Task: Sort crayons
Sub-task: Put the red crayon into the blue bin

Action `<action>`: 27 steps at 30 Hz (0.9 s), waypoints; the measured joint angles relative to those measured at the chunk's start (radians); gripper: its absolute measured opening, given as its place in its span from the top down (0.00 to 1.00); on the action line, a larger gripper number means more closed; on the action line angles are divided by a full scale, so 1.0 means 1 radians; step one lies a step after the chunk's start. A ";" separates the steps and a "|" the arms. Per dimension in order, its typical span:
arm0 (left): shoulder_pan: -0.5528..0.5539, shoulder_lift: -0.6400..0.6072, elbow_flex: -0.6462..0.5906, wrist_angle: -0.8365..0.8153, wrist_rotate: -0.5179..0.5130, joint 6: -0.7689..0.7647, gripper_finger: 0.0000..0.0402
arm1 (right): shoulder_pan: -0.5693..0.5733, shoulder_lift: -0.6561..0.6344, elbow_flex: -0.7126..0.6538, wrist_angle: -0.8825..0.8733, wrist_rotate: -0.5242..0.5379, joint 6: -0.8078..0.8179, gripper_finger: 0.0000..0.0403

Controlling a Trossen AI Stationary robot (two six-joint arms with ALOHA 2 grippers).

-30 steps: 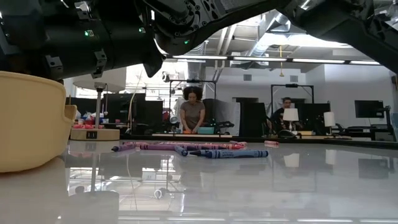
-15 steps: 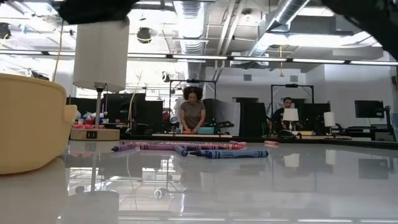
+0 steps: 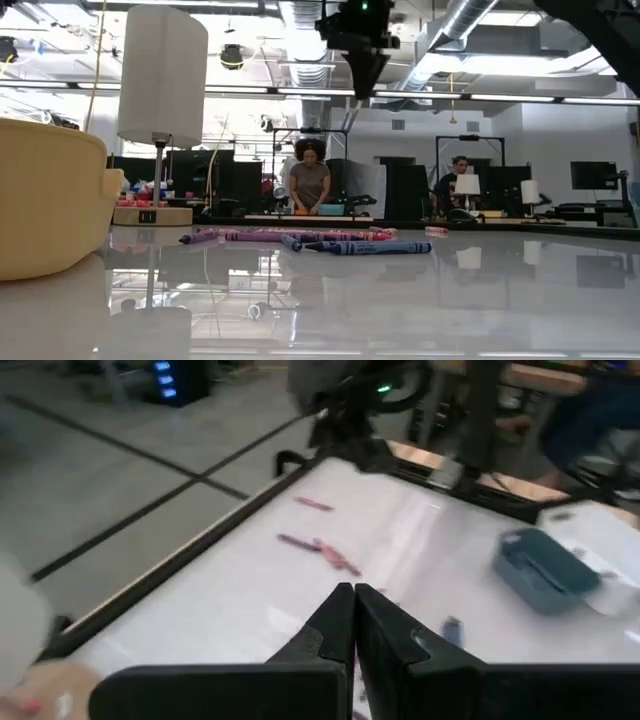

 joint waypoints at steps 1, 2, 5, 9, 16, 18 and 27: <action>-0.012 -0.003 0.000 -0.056 -0.009 -0.081 1.00 | -0.025 -0.017 -0.012 0.013 -0.015 -0.002 0.78; -0.026 -0.011 -0.010 -0.099 -0.022 -0.154 1.00 | -0.047 -0.038 -0.023 0.029 -0.037 -0.013 0.78; -0.080 -0.047 -0.072 -0.155 -0.029 -0.303 1.00 | -0.123 -0.093 -0.065 0.053 -0.085 -0.044 0.78; -0.150 -0.110 -0.187 -0.121 -0.030 -0.404 1.00 | -0.230 -0.116 -0.162 0.042 -0.087 -0.014 0.78; -0.227 -0.242 -0.415 -0.036 -0.014 -0.538 1.00 | -0.386 -0.200 -0.464 0.122 -0.191 0.017 0.78; -0.241 -0.289 -0.473 0.003 0.002 -0.545 1.00 | -0.415 -0.223 -0.575 0.193 -0.226 0.014 0.78; -0.238 -0.621 -0.632 0.238 0.163 -0.264 1.00 | -0.476 -0.379 -0.961 0.504 -0.415 0.044 0.65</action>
